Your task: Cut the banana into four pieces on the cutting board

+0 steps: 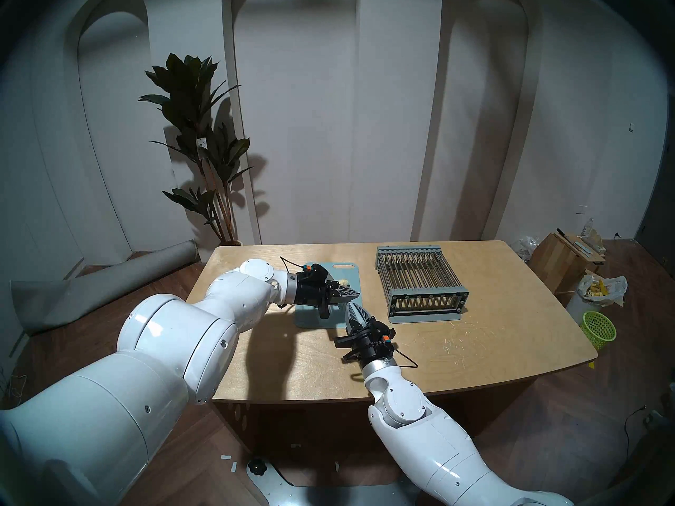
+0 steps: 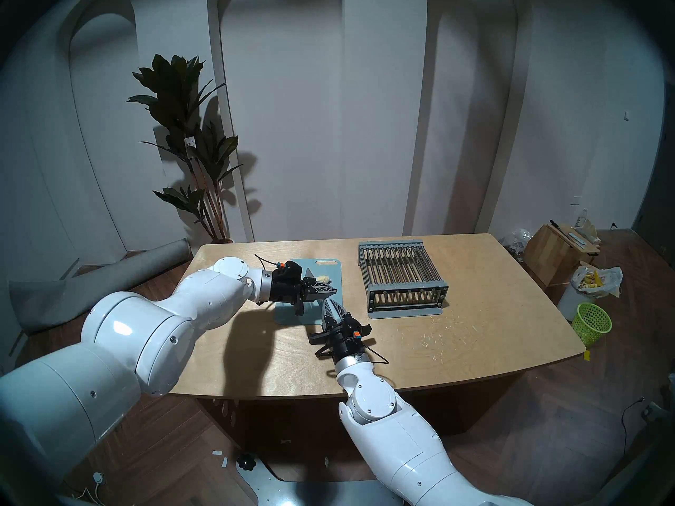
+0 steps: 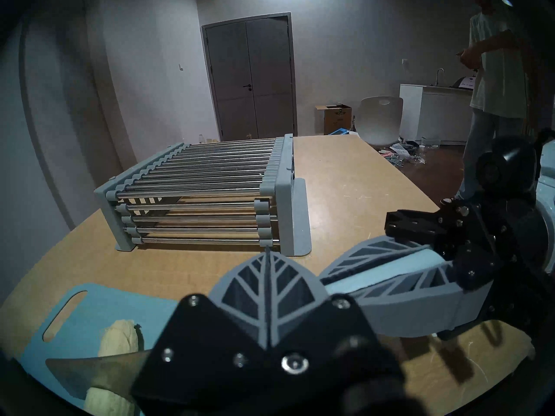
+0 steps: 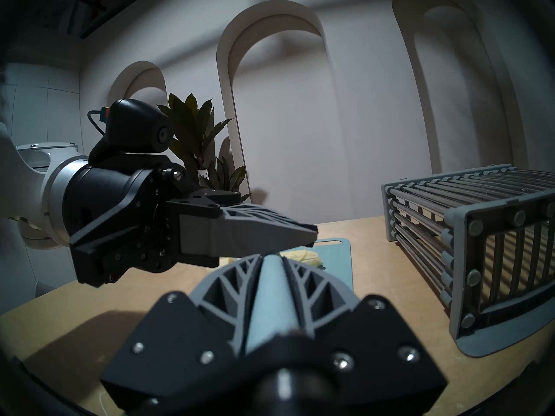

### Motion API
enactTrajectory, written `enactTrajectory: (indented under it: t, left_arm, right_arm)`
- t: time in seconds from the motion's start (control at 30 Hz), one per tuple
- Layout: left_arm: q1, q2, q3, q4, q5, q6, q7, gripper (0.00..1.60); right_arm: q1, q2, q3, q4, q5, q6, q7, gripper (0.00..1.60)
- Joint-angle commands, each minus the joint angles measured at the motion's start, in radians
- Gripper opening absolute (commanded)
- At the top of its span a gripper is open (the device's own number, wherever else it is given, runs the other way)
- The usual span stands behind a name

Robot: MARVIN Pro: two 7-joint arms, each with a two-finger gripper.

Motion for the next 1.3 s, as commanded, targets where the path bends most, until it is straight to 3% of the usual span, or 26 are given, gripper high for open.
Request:
enactTrajectory:
  t: [0.0, 0.23, 0.43, 0.77, 1.0, 1.27]
  left_arm:
    - [0.025, 0.013, 0.020, 0.015, 0.021, -0.003, 0.009, 0.00]
    - [0.040, 0.014, 0.026, 0.016, 0.016, -0.010, 0.022, 0.00]
    - [0.043, 0.016, -0.008, 0.016, -0.027, 0.013, 0.034, 0.00]
    - [0.016, 0.002, -0.172, 0.029, -0.195, 0.143, 0.050, 0.00]
    - [0.023, -0.008, -0.297, 0.030, -0.325, 0.261, 0.060, 0.00]
    - [0.025, -0.005, -0.388, 0.030, -0.416, 0.358, 0.073, 0.00]
  right_arm:
    - [0.024, -0.001, 0.010, -0.045, -0.002, -0.008, -0.002, 0.00]
    - [0.027, -0.001, 0.014, -0.039, 0.000, 0.002, -0.005, 0.00]
    - [0.030, 0.000, 0.016, -0.039, -0.001, 0.010, -0.003, 0.00]
    - [0.033, 0.017, 0.025, -0.063, -0.005, 0.034, -0.001, 0.00]
    - [0.016, 0.026, 0.055, -0.105, 0.040, 0.083, -0.010, 0.00]
    - [-0.004, 0.029, 0.078, -0.172, 0.129, 0.190, -0.002, 0.00]
